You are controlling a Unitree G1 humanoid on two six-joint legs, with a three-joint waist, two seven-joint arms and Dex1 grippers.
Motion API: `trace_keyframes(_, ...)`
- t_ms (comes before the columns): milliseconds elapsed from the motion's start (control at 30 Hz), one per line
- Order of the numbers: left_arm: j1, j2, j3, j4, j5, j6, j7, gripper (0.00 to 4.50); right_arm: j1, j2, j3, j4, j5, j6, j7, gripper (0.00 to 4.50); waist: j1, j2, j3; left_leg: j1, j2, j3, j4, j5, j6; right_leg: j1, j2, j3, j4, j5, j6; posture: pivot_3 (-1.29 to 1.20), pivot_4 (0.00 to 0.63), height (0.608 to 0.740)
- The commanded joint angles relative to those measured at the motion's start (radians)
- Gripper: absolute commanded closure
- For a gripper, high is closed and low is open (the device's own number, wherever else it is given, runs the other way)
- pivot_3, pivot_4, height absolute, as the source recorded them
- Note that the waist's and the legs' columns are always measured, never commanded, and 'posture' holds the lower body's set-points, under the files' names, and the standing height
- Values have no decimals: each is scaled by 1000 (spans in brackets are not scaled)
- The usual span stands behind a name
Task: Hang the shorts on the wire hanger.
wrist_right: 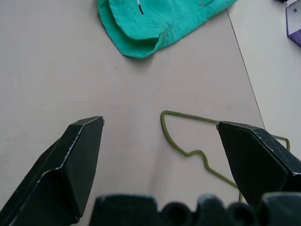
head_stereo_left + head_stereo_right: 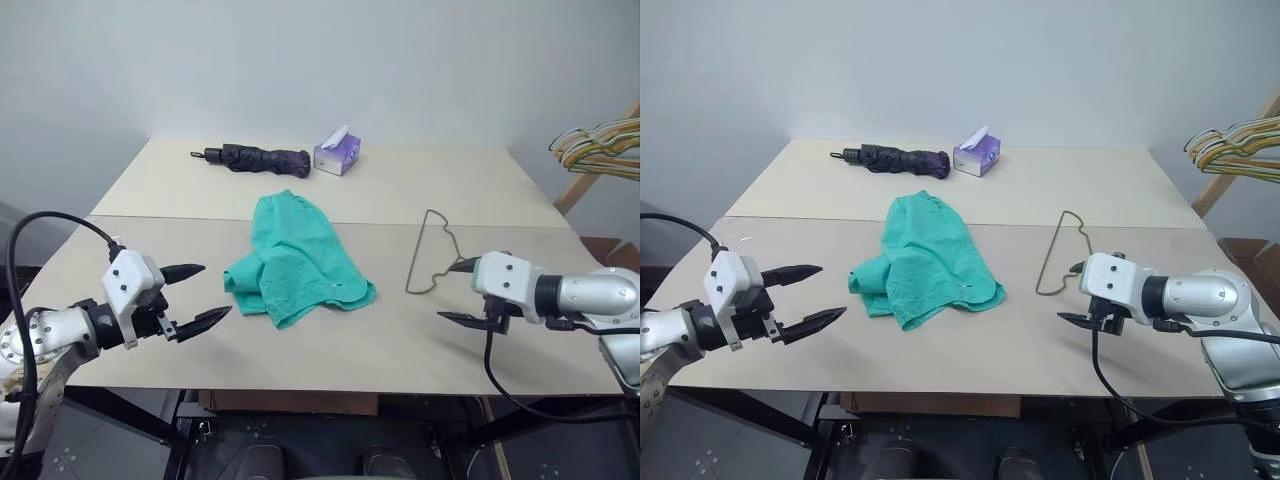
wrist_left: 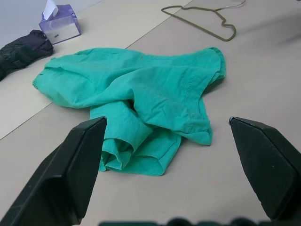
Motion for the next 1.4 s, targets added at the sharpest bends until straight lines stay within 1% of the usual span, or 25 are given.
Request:
trace_keyframes(33, 0, 24, 40, -20, -35, 16, -24, 0, -15, -1, -16, -20, 0, -9, -5, 27, 0, 0, 0, 0, 0, 0, 0, 0, 0, 0, 0, 0, 0, 0, 0, 202, 0, 740)
trace_keyframes(167, -24, 8, 44, -29, -48, 48, 21, 0, -15, 2, -12, -20, -1, -9, -9, 27, 0, 0, 0, 0, 0, 0, 0, 0, 0, 0, 0, 0, 0, 0, 0, 205, 0, 740)
trace_keyframes(467, -35, 16, 33, -21, -42, 55, 24, 0, -26, 4, -4, -8, -7, -18, -14, 27, 0, 0, 0, 0, 0, 0, 0, 0, 0, 0, 0, 0, 0, 0, 0, 196, 0, 740)
trace_keyframes(600, -68, 8, 15, -22, -55, 77, 38, 0, -30, 6, -5, -1, -8, -16, -17, 27, -1, 0, 0, 0, 0, 0, 0, 0, 0, 0, 0, 0, 0, 0, 0, 182, 0, 740)
trace_keyframes(733, -122, -29, -40, -40, -77, 94, 57, 0, -49, 13, -1, 7, -13, -9, -25, 27, -1, 0, 0, 0, 0, 0, 0, 0, 0, 1, 0, 0, 0, 0, 0, 165, 0, 740)
trace_keyframes(900, -177, -88, -169, -62, -47, 110, 93, 0, -21, 11, -35, -30, -10, 21, -55, 27, -8, 0, 0, 0, 0, 0, 0, 0, 0, 0, 0, 0, 0, 0, 0, 123, 0, 740)
trace_keyframes(1000, -244, -150, -278, -52, -10, 115, 134, 0, 16, 16, -55, -59, -13, 42, -86, 27, -7, 0, 0, 0, 0, 0, 1, 0, 0, 1, 0, 0, 0, 1, 0, 92, 0, 740)
trace_keyframes(1067, -315, -222, -403, -19, 81, 97, 180, 0, 42, 24, -67, -86, -12, 60, -110, 27, -7, 0, -1, 0, 0, 0, 1, 0, 0, 2, 0, 0, 0, 1, 0, 70, 0, 740)
trace_keyframes(1100, -335, -243, -438, -8, 111, 91, 194, 0, 48, 27, -68, -95, -11, 68, -118, 27, -8, 0, -1, 1, -1, 0, 2, 0, 0, 3, 0, 0, 0, 1, 1, 63, 0, 740)
trace_keyframes(1200, -453, -401, -600, 71, 255, 160, 360, 0, 84, 30, -88, -130, -19, 90, -147, 27, -11, -1, -1, 3, -1, 0, 2, 0, 0, 6, 0, 1, -2, 1, 1, 31, 0, 740)
trace_keyframes(1267, -488, -462, -646, 102, 310, 189, 417, 0, 96, 32, -96, -145, -22, 103, -163, 27, -20, -1, -1, 4, -1, -1, 3, 0, 1, 8, 0, 0, -2, 1, 1, 23, 0, 740)
trace_keyframes(1367, -524, -536, -700, 145, 369, 252, 488, 0, 106, 34, -103, -153, -27, 115, -181, 27, -47, -1, -1, 4, -1, -1, 3, -1, 1, 9, 1, 1, -2, 1, 1, 6, 0, 740)
trace_keyframes(1400, -540, -581, -732, 190, 416, 251, 542, 0, 110, 35, -106, -155, -28, 118, -188, 27, -55, -1, -1, 5, -1, -1, 3, -1, 1, 9, 1, 1, -2, 1, 1, 4, 0, 740)
